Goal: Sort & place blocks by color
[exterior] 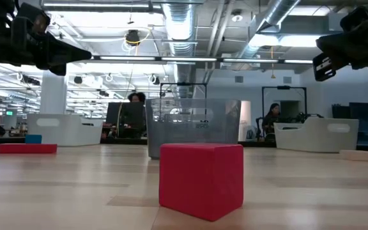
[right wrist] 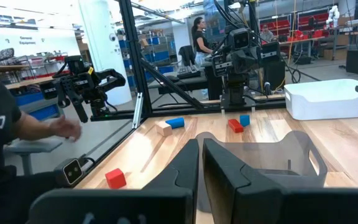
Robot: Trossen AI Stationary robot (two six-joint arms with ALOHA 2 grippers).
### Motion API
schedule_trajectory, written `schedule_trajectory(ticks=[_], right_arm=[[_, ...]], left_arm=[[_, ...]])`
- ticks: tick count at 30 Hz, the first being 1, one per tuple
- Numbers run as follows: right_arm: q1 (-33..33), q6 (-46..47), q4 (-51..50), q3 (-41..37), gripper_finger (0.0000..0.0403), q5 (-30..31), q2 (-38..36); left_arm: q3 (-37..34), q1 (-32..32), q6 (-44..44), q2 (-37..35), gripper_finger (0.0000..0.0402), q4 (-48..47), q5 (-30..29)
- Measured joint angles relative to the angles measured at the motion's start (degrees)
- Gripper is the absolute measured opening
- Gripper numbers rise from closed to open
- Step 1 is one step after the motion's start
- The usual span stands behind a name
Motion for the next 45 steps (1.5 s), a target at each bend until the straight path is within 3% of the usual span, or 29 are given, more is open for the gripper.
schedule_trajectory(ticks=[11, 15, 18, 21, 24, 30, 34, 39, 45], right_arm=[[0.0, -0.7, 0.1, 0.0, 0.0049, 0.4, 0.0], [0.0, -8.4, 0.4, 0.0, 0.0049, 10.4, 0.0], [0.0, -8.9, 2.1, 0.0, 0.0049, 14.1, 0.0], [0.0, -3.8, 3.9, 0.0, 0.0049, 14.3, 0.0], [0.1, 2.7, 7.3, 0.0, 0.0049, 15.5, 0.0], [-0.4, 0.5, 8.3, 0.0, 0.0049, 35.7, 1.4], [-2.2, -0.9, 8.2, 0.0, 0.0053, 37.3, 4.8], [-5.4, 3.4, 7.2, 0.0, 0.0066, 37.3, 10.1], [-7.6, 3.9, 8.7, 0.0, 0.0108, 39.6, 16.3]], left_arm=[[0.0, 0.0, 0.2, 0.0, 0.0009, 0.1, 0.0], [0.0, 0.0, 1.9, 0.0, 0.0009, 1.3, -2.7], [0.0, 0.0, 1.7, 0.0, 0.0009, 1.1, -4.0], [0.0, 0.0, 0.7, 0.0, 0.0009, 1.8, -4.8], [0.0, 0.0, -6.3, 0.0, 0.0009, 2.1, -3.0], [0.0, 0.0, -10.5, 1.2, 0.0009, -0.6, 3.4], [0.0, 0.0, -10.6, 2.9, 0.0009, -0.3, 0.5], [0.0, -0.1, -10.1, 4.4, 0.0009, 1.0, -7.8], [0.0, -0.1, -10.1, 4.5, 0.0008, 1.5, -12.4]])
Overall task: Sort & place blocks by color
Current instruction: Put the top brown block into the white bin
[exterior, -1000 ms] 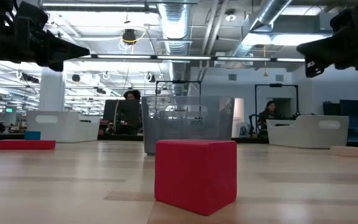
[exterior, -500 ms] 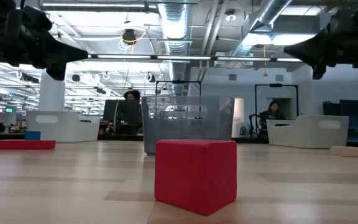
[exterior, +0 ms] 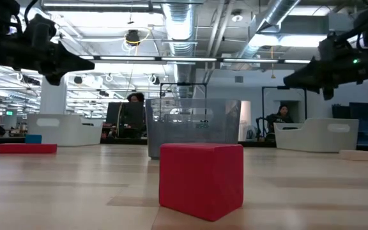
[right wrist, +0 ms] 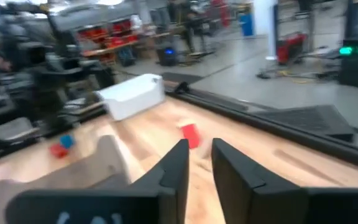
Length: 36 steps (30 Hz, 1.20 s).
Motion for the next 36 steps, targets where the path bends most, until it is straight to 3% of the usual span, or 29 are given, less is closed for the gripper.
schedule_trajectory(ticks=[7, 13, 22, 26, 30, 36], right_arm=[[-4.9, -5.6, 3.8, 1.1, 0.0185, 1.2, 7.3], [-9.7, -3.4, 7.9, 1.3, 0.0225, 1.8, 12.0], [-13.8, -0.9, 3.2, 5.6, 0.0230, 2.3, 18.2], [-13.6, -0.8, 3.3, 7.3, 0.0230, 2.3, 20.6], [-13.5, -0.1, 3.4, 8.4, 0.0230, 2.2, 22.3], [-10.4, 1.5, 4.0, 10.3, 0.0227, 2.2, 22.0]], left_arm=[[0.0, 0.0, 0.0, 0.0, 0.0001, 0.3, -5.4], [0.0, 0.0, 1.2, 1.7, 0.0000, 0.4, -7.3], [0.0, 0.0, 7.0, 5.1, 0.0000, 0.6, -18.0], [0.0, 0.0, 9.2, 6.6, 0.0000, 0.6, -17.7], [0.0, 0.3, 4.7, 8.4, 0.0004, 0.6, -19.2], [0.0, 3.1, 3.3, 9.2, 0.0044, 5.9, -17.2]])
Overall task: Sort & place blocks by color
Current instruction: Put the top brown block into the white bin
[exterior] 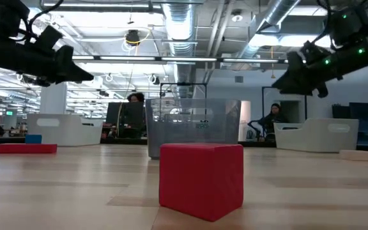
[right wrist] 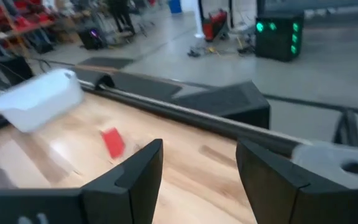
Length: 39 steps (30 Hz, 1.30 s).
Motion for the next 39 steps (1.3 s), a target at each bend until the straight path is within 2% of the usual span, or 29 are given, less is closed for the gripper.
schedule_trajectory(ticks=[6, 11, 13, 16, 19, 24, 27, 29, 34, 39], right_arm=[[7.4, -5.1, 0.4, -0.9, 0.0210, 0.7, -1.1], [13.7, 0.4, 0.6, -1.2, 0.0202, 5.3, -1.1], [16.3, 0.5, -0.2, -1.2, 0.0201, 5.7, -1.3], [19.8, 0.2, -2.0, -1.2, 0.0201, 11.8, -1.6], [22.8, 0.9, -4.9, -1.2, 0.0204, 19.3, -1.5], [26.7, 4.0, -8.3, -1.2, 0.0214, 25.4, -1.5], [28.2, 3.4, -7.9, -1.2, 0.0223, 26.3, -1.5], [28.9, 3.1, -7.6, -1.2, 0.0232, 26.5, -1.6], [29.9, 3.1, -8.8, -1.2, 0.0258, 26.7, -1.6], [29.5, 1.9, -10.0, -1.2, 0.0271, 27.8, -1.5]], left_arm=[[0.0, 3.1, 4.6, 1.2, 0.0092, -0.1, 9.2], [0.0, 3.1, -9.8, 2.7, 0.0109, 2.4, 9.6], [0.0, 2.3, -11.4, 3.9, 0.0110, 4.7, 11.2], [0.0, 0.8, -11.5, 7.9, 0.0110, 10.5, 12.2], [1.6, 0.0, -12.7, 14.5, 0.0110, 14.1, 9.5], [10.9, 0.1, -13.9, 30.4, 0.0110, 14.9, 6.0], [17.6, 1.5, -13.7, 40.4, 0.0110, 14.2, 3.6], [23.0, 3.5, -13.7, 46.4, 0.0110, 13.8, 4.4], [39.0, 9.8, -13.3, 58.8, 0.0110, 0.1, 12.6], [55.0, 13.7, -8.9, 67.3, 0.0121, -15.4, 16.1]])
